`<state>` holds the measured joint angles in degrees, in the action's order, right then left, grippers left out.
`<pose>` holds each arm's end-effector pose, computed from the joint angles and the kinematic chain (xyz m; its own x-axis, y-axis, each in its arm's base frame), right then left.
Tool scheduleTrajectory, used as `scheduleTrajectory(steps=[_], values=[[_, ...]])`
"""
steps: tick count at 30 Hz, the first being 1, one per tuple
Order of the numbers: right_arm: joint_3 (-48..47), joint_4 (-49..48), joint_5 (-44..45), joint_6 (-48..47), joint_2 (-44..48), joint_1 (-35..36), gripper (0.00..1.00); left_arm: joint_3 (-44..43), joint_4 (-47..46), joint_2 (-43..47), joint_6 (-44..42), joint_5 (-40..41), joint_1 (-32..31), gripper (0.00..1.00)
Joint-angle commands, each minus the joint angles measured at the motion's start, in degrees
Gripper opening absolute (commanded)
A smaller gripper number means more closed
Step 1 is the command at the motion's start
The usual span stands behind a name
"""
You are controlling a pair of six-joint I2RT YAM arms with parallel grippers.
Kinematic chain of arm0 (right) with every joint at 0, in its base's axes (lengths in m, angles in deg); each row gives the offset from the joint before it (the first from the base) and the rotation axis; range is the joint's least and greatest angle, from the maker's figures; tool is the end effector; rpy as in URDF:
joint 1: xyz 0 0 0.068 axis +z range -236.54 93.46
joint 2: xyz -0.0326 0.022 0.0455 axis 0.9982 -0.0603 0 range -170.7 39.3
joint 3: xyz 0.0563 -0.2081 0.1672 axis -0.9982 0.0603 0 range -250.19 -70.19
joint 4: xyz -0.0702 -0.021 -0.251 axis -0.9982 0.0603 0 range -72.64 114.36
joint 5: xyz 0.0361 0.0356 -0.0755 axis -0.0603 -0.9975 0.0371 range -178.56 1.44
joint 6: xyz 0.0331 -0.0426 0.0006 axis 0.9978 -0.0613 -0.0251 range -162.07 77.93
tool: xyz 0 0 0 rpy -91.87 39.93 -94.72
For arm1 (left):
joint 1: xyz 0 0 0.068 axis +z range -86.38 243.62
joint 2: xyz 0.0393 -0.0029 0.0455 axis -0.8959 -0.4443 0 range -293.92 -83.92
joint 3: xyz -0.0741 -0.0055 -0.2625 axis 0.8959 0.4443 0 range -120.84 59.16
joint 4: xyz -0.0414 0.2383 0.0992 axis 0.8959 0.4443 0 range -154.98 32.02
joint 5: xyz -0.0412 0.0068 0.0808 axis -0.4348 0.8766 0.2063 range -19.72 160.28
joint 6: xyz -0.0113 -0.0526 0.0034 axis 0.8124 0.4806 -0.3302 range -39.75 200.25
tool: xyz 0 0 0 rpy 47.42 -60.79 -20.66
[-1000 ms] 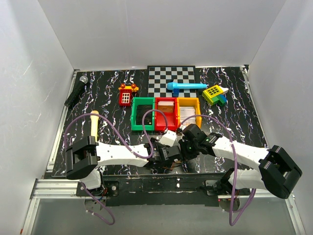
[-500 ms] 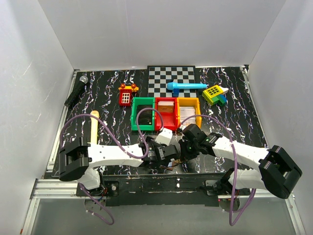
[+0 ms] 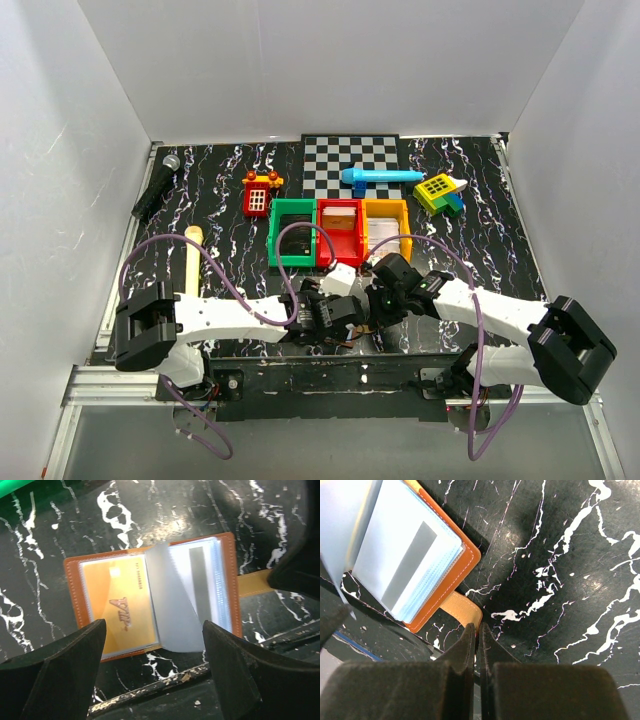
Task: Take the credit cards out of the card holder
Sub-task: Remove the credit card from the card holder.
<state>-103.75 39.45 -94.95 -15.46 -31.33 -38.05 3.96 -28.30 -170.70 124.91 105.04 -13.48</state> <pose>0.1429 0.1675 0.1687 -0.8590 -0.2990 -0.4155 -0.4442 0.8387 0.3150 0.0831 -0.2720 0.2040 -0.6772 0.3705 -0.6357 0.3904 0.9133 0.1164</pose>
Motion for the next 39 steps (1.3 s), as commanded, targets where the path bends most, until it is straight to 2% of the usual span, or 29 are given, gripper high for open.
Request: scheduleTrajectory(steps=[1,8,11,18,23,27,37,39], values=[[-1.8,-0.4,-0.7,-0.3,0.0,0.1,0.01,0.3,-7.5,0.6,-4.7,-4.2,-0.2,0.78],[-1.3,-0.5,-0.6,-0.3,0.1,0.1,0.01,-0.1,-14.1,-1.6,-9.9,-12.5,-0.2,0.77],[-1.2,-0.5,-0.6,-0.2,0.4,0.2,0.01,-0.4,-14.3,-1.9,-9.4,-12.8,-0.1,0.76],[-0.5,-0.2,-0.1,0.0,1.5,0.1,0.01,6.8,-15.3,9.1,-3.8,-8.3,2.3,0.77],[-0.4,0.3,0.9,0.3,1.7,0.2,0.01,14.6,-17.3,16.5,-0.5,-13.5,9.3,0.76],[-0.5,1.4,1.7,-0.3,2.0,0.0,0.01,19.5,-21.8,21.2,-1.2,-18.3,14.0,0.75],[-3.0,4.9,3.1,-2.4,2.3,-2.7,0.02,20.9,-23.2,15.7,0.0,-22.0,15.8,0.71],[-3.4,5.9,3.3,-2.4,3.0,-3.0,0.11,21.3,-22.8,14.8,0.7,-21.4,15.8,0.69]])
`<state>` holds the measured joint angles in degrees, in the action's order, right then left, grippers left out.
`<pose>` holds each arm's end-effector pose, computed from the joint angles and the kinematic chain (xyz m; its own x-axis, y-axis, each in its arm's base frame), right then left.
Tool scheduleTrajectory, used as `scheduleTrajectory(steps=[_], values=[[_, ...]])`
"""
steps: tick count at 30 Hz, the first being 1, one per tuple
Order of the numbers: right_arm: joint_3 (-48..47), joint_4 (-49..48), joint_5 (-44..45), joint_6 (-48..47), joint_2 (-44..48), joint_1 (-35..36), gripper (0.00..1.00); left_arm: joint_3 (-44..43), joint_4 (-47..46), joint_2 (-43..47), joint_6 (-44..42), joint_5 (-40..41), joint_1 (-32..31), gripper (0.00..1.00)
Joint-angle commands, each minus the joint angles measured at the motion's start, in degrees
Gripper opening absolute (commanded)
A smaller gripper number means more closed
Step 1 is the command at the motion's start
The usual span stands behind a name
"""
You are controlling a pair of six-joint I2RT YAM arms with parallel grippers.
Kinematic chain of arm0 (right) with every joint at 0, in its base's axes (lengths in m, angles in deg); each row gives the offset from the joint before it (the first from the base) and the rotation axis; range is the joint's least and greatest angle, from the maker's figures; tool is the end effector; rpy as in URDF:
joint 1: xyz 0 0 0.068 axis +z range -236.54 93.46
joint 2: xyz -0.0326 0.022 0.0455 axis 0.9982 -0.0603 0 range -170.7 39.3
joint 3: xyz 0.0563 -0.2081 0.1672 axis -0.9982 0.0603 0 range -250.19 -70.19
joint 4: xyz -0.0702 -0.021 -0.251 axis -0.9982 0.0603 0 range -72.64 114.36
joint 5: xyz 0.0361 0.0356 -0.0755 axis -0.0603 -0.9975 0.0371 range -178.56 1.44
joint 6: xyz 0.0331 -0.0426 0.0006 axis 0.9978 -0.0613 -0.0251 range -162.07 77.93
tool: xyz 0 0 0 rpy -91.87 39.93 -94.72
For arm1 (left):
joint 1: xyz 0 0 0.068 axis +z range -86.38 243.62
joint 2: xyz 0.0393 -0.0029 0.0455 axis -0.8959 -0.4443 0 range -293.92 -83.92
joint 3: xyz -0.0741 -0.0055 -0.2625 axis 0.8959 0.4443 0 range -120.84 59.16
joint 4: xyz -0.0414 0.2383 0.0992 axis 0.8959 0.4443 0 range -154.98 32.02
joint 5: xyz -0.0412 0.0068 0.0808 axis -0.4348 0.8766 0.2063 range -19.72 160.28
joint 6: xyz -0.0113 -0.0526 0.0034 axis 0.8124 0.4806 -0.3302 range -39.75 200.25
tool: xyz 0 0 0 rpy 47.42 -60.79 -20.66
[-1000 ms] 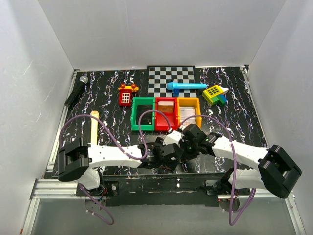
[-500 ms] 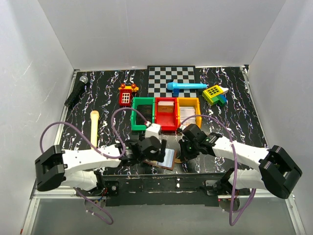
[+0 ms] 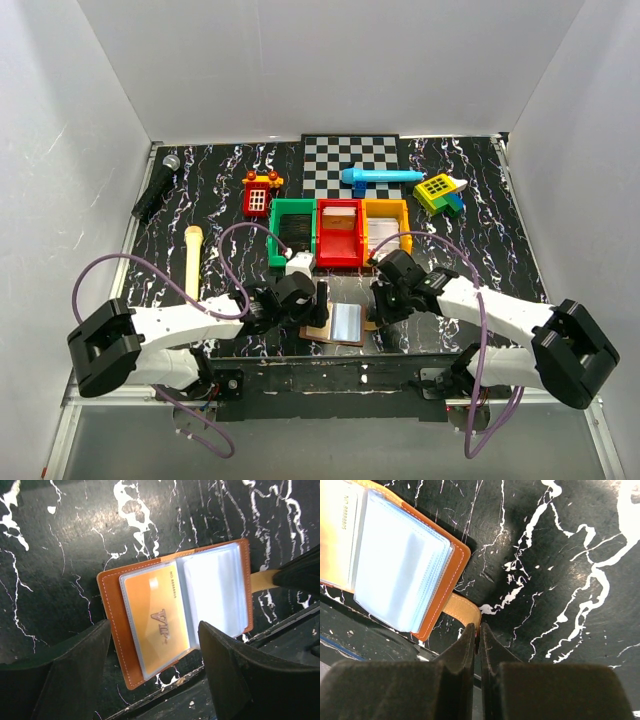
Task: Take the credit cards out of the card holder
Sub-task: Remove the credit card from the card holder.
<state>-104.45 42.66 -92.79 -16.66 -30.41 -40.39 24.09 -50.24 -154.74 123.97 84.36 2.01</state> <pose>0.1479 0.1579 0.1723 -0.8653 -0.2830 -0.4137 -0.4128 0.8706 0.2677 0.1200 -0.2038 0.1847 -0.8040 0.0777 -0.5895 0.3100 0.9008 -0.3040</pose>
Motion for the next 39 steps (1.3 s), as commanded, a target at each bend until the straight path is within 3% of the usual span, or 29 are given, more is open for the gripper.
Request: scheduleTrajectory(steps=[1,6,11,14,17,20,25,30,39], values=[[-2.9,3.0,1.2,-1.3,2.5,-0.8,0.14,1.4,-0.5,-1.3,1.8,-0.5,0.3,0.69],[-7.2,9.0,3.8,-1.5,5.0,-0.9,0.43,2.8,0.5,3.0,2.8,0.9,0.3,0.69],[-13.8,13.7,3.6,-1.7,9.2,-0.9,0.51,1.6,4.8,8.6,2.8,3.1,0.4,0.70],[-14.3,9.3,-3.9,-0.5,10.1,-0.9,0.46,1.9,3.4,12.2,2.8,2.0,0.3,0.70],[-10.0,-1.5,-12.9,4.9,10.4,-0.9,0.19,4.3,-4.2,15.4,1.6,-3.3,0.3,0.67],[-5.0,-13.4,-19.1,11.9,7.2,-0.9,0.11,6.9,-12.0,15.6,0.8,-9.1,0.3,0.62],[-0.6,-27.1,-22.5,18.5,1.1,-0.6,0.13,6.2,-12.9,9.9,1.0,-9.8,0.4,0.49],[-1.1,-27.7,-21.8,18.5,-4.0,0.3,0.24,6.8,-10.7,6.0,3.6,-7.9,1.0,0.29],[-0.4,-29.1,-20.6,19.5,-13.4,1.7,0.25,10.5,-10.2,2.4,6.5,-6.3,1.3,0.21]])
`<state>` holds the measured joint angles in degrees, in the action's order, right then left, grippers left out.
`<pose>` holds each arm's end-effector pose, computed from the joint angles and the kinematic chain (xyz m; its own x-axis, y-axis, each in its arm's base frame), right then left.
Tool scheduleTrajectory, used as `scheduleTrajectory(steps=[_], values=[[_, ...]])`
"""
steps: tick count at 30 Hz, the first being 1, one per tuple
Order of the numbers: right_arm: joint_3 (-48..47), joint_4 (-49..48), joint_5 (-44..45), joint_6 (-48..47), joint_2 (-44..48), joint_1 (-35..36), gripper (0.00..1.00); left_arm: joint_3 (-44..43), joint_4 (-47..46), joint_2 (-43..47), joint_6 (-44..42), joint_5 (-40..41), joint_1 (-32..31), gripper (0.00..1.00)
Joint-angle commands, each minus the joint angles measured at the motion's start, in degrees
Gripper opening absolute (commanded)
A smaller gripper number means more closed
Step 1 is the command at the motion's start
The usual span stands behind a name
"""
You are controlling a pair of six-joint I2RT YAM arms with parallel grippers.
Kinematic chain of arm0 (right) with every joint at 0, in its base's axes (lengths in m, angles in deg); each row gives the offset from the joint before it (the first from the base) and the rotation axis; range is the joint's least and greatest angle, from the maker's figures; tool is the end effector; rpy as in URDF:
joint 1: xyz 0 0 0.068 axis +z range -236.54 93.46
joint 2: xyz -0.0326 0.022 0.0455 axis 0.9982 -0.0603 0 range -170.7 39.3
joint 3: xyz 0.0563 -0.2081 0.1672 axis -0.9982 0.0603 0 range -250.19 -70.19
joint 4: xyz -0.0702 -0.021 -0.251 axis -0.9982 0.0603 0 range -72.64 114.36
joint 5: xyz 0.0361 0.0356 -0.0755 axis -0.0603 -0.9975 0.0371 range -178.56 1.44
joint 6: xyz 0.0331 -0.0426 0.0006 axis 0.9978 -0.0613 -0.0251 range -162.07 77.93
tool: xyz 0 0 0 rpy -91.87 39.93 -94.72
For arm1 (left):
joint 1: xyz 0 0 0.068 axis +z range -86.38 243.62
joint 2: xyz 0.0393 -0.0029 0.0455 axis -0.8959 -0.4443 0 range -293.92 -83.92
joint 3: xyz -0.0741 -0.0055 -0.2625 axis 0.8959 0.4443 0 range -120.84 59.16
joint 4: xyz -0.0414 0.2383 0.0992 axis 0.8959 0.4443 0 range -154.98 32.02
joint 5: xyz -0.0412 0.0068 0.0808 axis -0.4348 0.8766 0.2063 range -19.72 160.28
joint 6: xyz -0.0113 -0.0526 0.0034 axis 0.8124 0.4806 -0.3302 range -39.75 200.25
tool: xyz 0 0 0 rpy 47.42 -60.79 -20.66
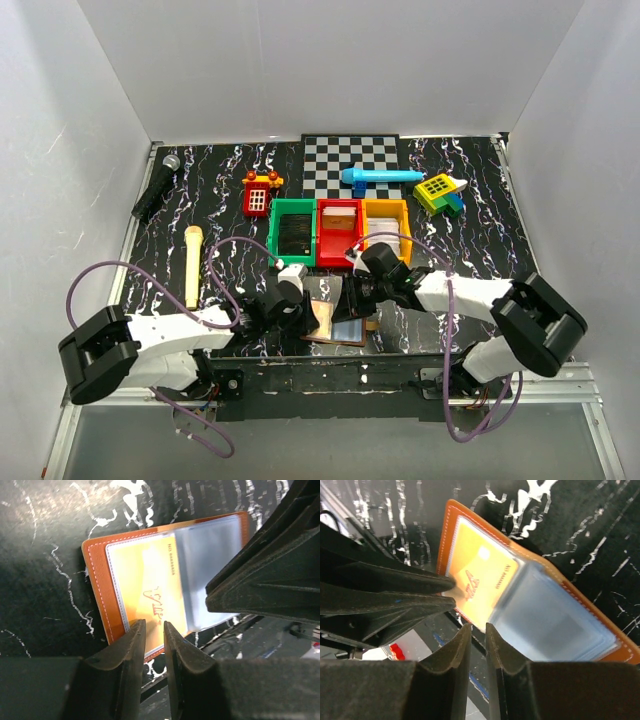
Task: Take the credit cards out of the card holder
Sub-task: Remove the credit card from the card holder.
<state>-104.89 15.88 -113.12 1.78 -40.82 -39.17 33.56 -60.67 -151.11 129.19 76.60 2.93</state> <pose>0.1692 0.2058 0.1673 -0.9429 -0.0940 -0.3195 -0.3032 0.6392 0.7068 0.1096 -0.1873 0.1606 -0.8561 -0.0059 -0.5167 0.2796 0.8356 -0.4728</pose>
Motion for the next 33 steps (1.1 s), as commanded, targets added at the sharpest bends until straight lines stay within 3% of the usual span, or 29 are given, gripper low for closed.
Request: scheduleTrajectory(steps=[1,15,22,33], values=[[0.0,-2.3,-0.2,1.1,-3.5,0.4,0.24,1.2,0.0,-1.6,1.1,1.5,0.4,0.21],[0.6,-1.2,1.9,2.1,-5.4,0.4,0.23,3.6,0.0,-3.0,3.3,2.5,0.6,0.20],[1.3,0.2,4.4,2.8,-4.4,0.4,0.38,5.0,0.0,-1.7,4.4,2.5,0.6,0.20],[0.7,-1.1,4.6,3.0,-6.5,0.4,0.40,6.4,1.2,2.0,5.1,2.4,0.6,0.20]])
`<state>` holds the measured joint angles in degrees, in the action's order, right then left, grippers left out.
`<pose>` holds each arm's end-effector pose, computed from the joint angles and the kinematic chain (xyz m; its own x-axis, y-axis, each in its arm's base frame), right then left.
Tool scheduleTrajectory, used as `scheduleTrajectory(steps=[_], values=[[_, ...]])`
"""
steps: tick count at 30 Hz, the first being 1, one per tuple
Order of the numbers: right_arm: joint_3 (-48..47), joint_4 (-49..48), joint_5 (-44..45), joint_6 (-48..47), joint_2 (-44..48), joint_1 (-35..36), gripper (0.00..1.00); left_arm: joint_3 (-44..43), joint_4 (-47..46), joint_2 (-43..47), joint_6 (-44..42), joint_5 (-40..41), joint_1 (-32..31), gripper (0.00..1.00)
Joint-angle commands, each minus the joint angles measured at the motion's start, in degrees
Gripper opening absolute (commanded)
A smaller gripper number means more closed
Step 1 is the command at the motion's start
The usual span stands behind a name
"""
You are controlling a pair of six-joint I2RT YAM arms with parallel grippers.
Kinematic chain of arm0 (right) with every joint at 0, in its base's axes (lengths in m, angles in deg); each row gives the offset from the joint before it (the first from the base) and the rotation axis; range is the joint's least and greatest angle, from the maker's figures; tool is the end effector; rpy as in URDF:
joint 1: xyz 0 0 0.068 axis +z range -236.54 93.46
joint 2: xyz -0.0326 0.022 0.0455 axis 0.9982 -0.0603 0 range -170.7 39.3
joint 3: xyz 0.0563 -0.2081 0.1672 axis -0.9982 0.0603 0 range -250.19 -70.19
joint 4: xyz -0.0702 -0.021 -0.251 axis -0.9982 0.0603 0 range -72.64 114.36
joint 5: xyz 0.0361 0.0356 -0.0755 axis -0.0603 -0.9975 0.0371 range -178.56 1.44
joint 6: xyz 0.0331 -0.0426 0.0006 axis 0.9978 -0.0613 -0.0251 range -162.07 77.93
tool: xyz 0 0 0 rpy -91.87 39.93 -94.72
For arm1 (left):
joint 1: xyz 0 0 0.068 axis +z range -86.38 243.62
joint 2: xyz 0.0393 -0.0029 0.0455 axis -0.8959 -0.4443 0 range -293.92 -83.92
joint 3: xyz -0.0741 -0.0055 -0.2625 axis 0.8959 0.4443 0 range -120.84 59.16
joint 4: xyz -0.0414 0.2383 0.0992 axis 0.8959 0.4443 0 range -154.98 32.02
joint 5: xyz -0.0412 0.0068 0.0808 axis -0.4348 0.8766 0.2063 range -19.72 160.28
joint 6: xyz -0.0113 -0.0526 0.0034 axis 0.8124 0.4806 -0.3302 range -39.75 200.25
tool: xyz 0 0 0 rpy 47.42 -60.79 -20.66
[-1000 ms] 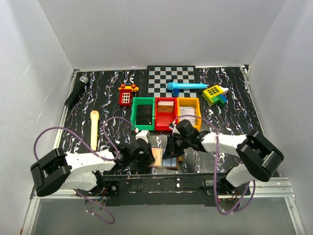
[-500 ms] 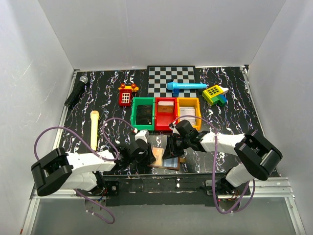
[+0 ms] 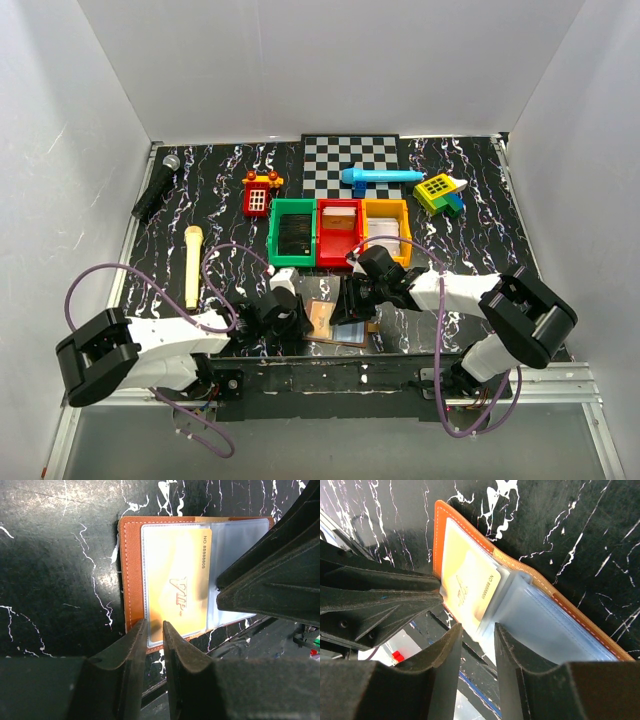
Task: Take the credit cards out of the card holder
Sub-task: Remove the credit card from the card holder.
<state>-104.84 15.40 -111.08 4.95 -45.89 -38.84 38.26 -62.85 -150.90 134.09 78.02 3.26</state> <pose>0.1720 0.2094 0.1453 -0.9687 -0.0604 -0.2409 -0.2128 0.7019 0.6798 0.1045 -0.1739 0.1402 -0.8771 -0.0762 -0.4743 0.1843 0.8584 -0.4788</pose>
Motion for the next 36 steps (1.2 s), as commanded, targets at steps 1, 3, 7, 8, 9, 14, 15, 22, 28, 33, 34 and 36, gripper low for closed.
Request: scheduleTrajectory(steps=[1,3,7,8,9,14,15,22,28,33,34,36], values=[[0.6,-0.6,2.6,-0.2,-1.3,0.2,0.40,1.6,3.7,2.5,0.2,1.1,0.2,0.19],[0.6,-0.5,2.7,-0.4,-0.4,0.1,0.40,1.2,5.0,4.8,-0.1,1.6,0.2,0.19],[0.6,0.8,3.4,-0.9,2.0,0.1,0.41,-0.2,6.8,11.2,-1.5,2.7,0.2,0.22],[0.5,1.2,3.6,-1.1,2.7,0.1,0.41,-0.7,6.9,12.4,-1.8,2.8,0.2,0.24],[0.3,1.7,3.8,-1.4,3.2,0.1,0.41,-1.1,6.8,13.4,-2.2,2.8,0.2,0.25],[0.2,1.9,3.8,-1.7,4.2,0.0,0.42,-2.6,4.5,16.0,-3.8,2.2,0.2,0.29],[0.2,1.9,3.8,-1.7,4.2,0.1,0.42,-2.8,3.9,15.8,-4.0,2.1,0.2,0.29],[0.3,1.0,2.9,-1.1,4.9,0.1,0.42,-3.6,3.0,7.9,-4.3,3.0,0.3,0.27],[0.5,-1.1,2.2,0.2,6.3,0.5,0.44,-2.6,0.6,4.2,-3.7,3.5,0.6,0.24],[0.4,-3.2,1.4,1.8,4.4,0.9,0.44,-2.7,1.1,2.6,-3.7,4.0,0.6,0.20],[0.2,-3.2,1.5,1.9,3.9,1.0,0.43,-2.6,1.3,2.6,-3.4,4.2,0.6,0.19],[0.1,-3.2,1.5,2.4,2.8,1.1,0.43,-2.1,1.5,2.6,-3.0,4.3,0.6,0.18]])
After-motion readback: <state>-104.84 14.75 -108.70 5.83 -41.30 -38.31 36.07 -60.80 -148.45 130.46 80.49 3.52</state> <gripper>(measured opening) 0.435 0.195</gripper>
